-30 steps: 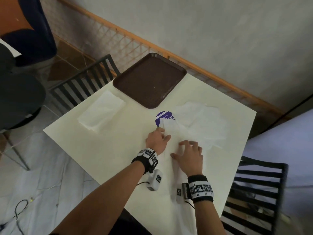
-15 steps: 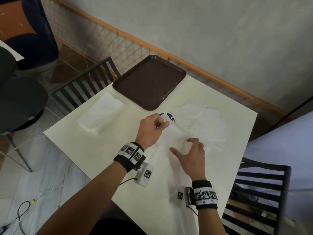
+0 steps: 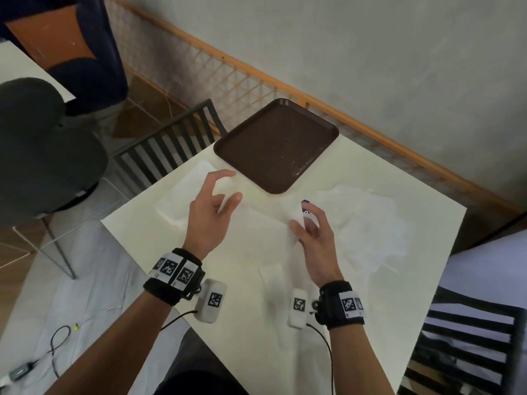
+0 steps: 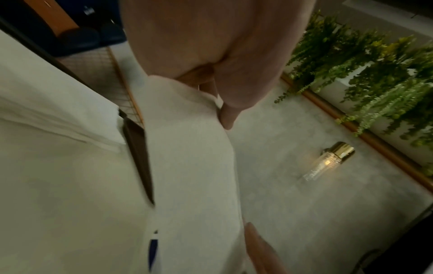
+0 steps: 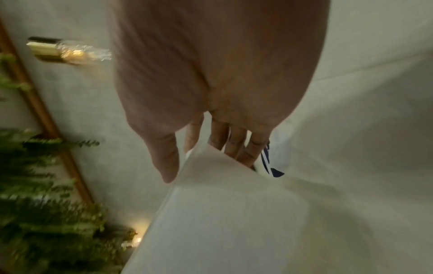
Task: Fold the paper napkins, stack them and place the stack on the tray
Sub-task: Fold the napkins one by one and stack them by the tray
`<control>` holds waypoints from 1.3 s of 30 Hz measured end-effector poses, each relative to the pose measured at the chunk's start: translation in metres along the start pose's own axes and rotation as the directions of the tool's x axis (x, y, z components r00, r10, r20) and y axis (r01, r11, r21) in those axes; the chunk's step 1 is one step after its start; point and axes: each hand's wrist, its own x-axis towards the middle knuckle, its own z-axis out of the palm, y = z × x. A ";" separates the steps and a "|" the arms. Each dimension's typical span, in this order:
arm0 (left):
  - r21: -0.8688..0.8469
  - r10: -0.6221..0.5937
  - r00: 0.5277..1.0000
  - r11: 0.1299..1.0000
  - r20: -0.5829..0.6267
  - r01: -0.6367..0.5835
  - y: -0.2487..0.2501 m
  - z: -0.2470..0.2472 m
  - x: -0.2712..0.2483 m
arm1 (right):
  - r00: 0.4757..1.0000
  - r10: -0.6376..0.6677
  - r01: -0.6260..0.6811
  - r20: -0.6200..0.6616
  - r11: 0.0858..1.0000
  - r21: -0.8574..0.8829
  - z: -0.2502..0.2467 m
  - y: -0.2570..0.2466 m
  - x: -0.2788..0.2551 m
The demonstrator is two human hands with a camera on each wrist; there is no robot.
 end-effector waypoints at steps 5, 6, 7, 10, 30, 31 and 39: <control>0.090 0.027 0.999 0.996 -0.033 -0.024 -0.023 -0.021 0.009 | 0.992 -0.057 0.106 0.116 0.873 -0.477 0.030 0.001 0.019; 0.092 0.022 0.999 0.996 -0.024 -0.020 -0.026 -0.024 0.011 | 0.988 -0.083 0.141 0.130 0.826 -0.546 0.037 0.003 0.024; 0.091 0.012 1.000 0.996 -0.018 -0.010 -0.029 -0.027 0.014 | 0.983 -0.108 0.174 0.147 0.797 -0.578 0.043 0.004 0.028; 0.069 -0.054 0.998 0.996 -0.014 0.055 -0.034 -0.041 0.019 | 0.974 -0.144 0.218 0.173 0.791 -0.571 0.062 0.003 0.039; 0.266 -0.311 0.932 0.897 -0.187 0.353 -0.134 -0.129 0.074 | 0.987 -0.046 0.143 0.152 0.672 -0.727 0.197 -0.004 0.202; 0.282 -0.327 0.924 0.884 -0.197 0.373 -0.142 -0.128 0.077 | 0.988 -0.025 0.133 0.153 0.648 -0.750 0.206 0.005 0.211; 0.541 -0.327 0.938 0.772 -0.115 0.335 -0.173 -0.117 0.079 | 0.982 0.045 0.144 0.186 0.461 -0.875 0.239 0.046 0.228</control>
